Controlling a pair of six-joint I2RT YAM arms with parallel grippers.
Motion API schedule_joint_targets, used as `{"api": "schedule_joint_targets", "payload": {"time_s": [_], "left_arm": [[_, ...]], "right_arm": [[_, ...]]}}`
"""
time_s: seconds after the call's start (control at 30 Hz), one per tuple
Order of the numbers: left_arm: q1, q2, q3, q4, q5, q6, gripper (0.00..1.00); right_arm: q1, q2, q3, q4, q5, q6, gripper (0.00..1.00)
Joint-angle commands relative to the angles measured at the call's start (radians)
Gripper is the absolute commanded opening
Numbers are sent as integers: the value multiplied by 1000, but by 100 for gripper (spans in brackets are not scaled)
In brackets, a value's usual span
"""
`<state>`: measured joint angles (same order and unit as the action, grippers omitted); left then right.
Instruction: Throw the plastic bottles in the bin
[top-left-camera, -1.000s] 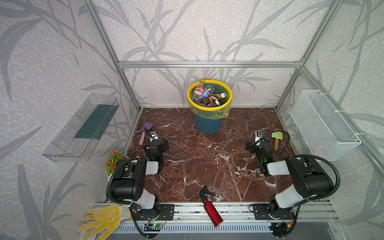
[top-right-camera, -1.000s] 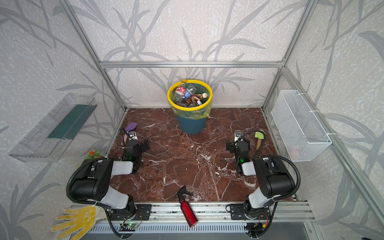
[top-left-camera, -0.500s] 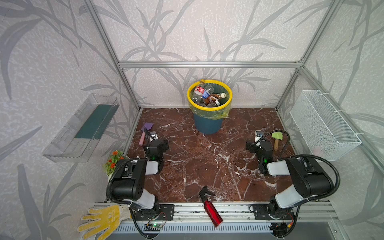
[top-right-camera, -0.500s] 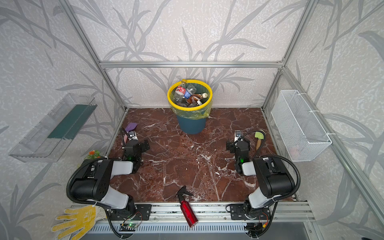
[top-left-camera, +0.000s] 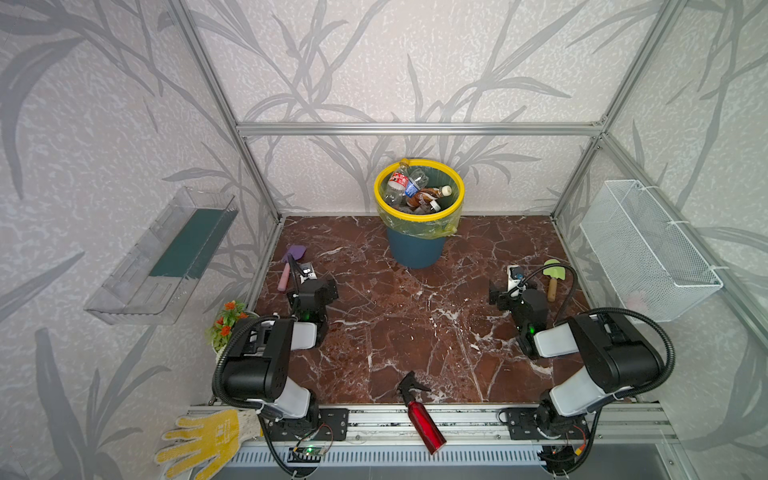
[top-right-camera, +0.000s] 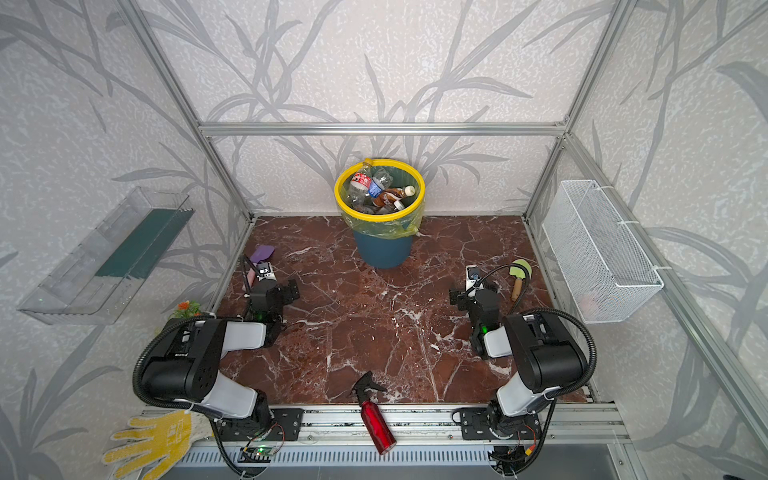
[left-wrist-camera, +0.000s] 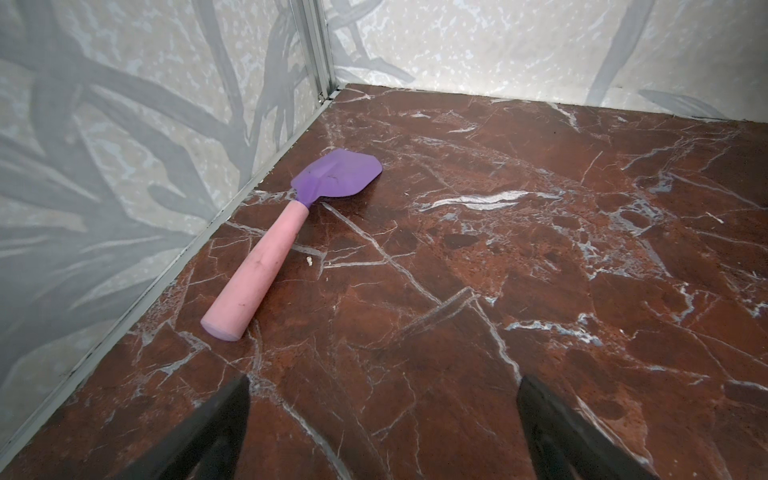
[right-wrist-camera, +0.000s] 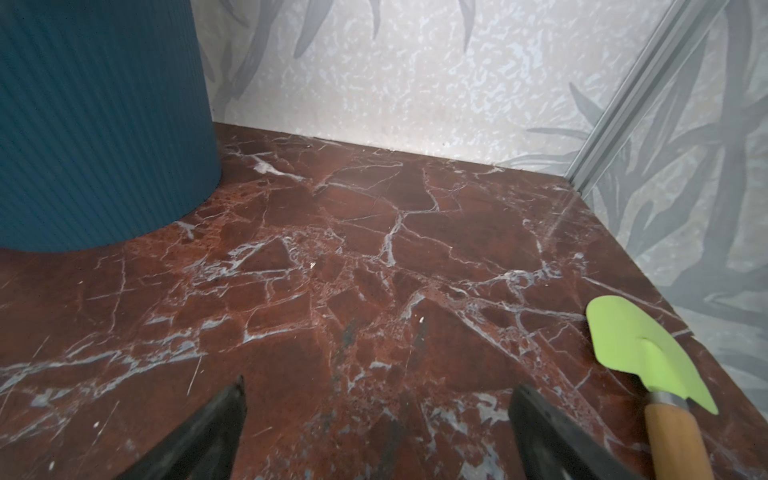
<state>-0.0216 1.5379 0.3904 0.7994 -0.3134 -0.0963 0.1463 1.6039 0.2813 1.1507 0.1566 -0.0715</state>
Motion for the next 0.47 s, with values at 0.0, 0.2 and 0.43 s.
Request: {"api": "schedule_joint_targets", "payload": {"time_s": [0.0, 0.2, 0.43], "left_arm": [[4, -16, 18, 5, -2, 10, 99], [4, -15, 18, 5, -1, 10, 99], [3, -17, 18, 6, -1, 10, 99]], "right_arm": [[-13, -5, 18, -10, 36, 14, 99], [-4, -12, 79, -132, 15, -2, 99], [-7, -13, 85, -149, 8, -1, 99]]}}
